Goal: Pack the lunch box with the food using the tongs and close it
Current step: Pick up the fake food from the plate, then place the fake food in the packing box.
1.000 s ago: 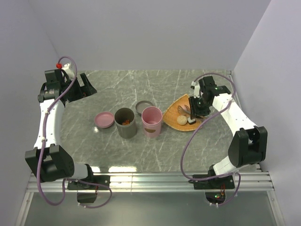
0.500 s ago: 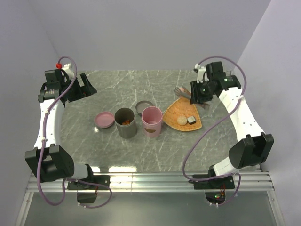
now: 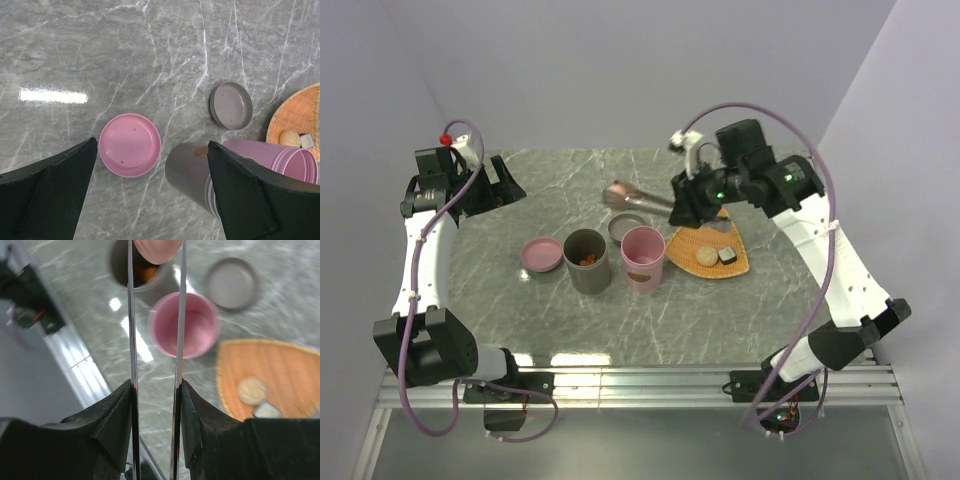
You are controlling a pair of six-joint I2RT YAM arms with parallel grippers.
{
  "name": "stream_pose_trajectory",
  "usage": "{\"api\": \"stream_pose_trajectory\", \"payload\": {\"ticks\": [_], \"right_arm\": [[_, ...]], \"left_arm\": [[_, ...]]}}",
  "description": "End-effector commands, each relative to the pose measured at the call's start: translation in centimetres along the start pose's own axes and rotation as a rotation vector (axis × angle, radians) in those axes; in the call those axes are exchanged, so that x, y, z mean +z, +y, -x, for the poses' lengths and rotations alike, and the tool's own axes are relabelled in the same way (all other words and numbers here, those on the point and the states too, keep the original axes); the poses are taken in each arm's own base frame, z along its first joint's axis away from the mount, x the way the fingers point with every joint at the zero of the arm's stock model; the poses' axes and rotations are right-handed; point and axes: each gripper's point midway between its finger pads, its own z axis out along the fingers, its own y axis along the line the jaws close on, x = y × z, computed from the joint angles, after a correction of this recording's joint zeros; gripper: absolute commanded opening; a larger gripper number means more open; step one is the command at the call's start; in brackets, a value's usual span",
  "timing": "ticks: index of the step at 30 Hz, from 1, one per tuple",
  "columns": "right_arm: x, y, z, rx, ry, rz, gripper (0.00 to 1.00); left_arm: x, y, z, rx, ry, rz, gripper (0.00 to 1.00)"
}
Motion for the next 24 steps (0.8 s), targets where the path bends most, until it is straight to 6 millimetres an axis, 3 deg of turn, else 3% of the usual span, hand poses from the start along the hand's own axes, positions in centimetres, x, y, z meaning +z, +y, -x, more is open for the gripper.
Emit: {"api": "stream_pose_trajectory", "payload": {"ticks": [1,9,24], "right_arm": [[0.1,3.2,1.0,-0.093,-0.025,0.083,0.34],[3.2,7.3,-0.2,-0.168,0.037,0.182,0.36],[9.0,5.3,-0.7,-0.134,0.104,0.119,0.40]], "left_arm": [[-0.6,-0.3,0.3,0.049,-0.022,-0.020,0.99],[-0.8,-0.2,-0.3,0.054,-0.016,-0.018,0.99],[-0.9,-0.1,-0.2,0.059,-0.019,-0.014,0.99]]}}
